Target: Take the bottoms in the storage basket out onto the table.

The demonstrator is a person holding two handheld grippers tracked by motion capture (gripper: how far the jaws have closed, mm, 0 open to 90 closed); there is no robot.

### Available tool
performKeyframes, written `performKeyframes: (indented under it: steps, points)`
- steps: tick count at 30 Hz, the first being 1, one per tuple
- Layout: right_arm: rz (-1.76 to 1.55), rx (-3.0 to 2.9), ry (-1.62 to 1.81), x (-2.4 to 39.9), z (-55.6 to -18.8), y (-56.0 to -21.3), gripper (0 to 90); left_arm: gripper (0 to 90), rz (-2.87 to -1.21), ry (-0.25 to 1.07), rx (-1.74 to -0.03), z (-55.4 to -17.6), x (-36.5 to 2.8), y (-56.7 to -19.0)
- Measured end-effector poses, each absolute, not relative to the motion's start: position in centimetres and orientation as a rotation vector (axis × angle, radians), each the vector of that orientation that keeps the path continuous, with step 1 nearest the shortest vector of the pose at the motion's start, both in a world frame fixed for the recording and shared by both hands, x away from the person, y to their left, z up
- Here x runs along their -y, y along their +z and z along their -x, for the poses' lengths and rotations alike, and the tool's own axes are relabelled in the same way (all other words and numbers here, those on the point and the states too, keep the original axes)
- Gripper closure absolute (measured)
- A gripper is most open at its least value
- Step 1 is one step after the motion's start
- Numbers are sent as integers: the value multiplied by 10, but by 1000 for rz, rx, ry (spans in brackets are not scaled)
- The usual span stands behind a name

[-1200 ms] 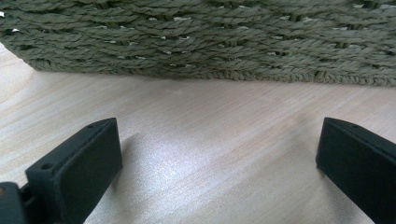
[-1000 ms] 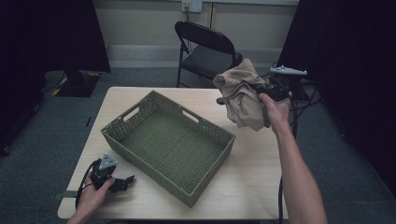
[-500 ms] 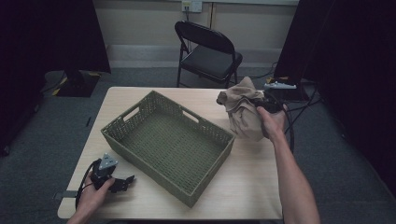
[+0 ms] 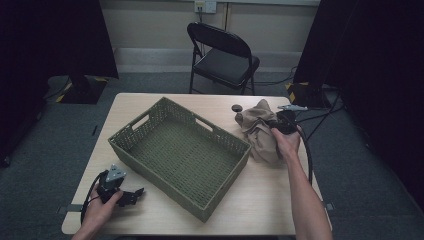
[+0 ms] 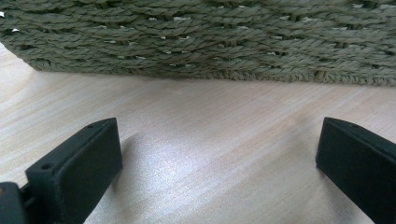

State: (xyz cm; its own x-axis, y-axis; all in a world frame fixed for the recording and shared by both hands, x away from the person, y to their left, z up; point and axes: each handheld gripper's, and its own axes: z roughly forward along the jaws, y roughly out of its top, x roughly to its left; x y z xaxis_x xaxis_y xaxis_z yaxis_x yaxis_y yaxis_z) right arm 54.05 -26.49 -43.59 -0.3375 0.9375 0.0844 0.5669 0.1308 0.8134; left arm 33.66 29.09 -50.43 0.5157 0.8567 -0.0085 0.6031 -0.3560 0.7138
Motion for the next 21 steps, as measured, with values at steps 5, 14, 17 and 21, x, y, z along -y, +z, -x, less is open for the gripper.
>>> performKeyframes:
  steps: [5,14,17,21]
  points:
    - [-1458,-1953,1083,263,-541,-440,788,0,-2089,489,-1185,-337,-291,-504]
    - [-1444,-1933,1066,256,-542,-446,600,0,-2097,489,-1174,-337,-292,-504]
    - [-1446,-1930,1072,256,-543,-446,522,0,-2097,488,-1172,-337,-292,-504]
    - [-1439,-1920,1059,256,-541,-443,434,0,-2098,488,-1173,-337,-292,-504]
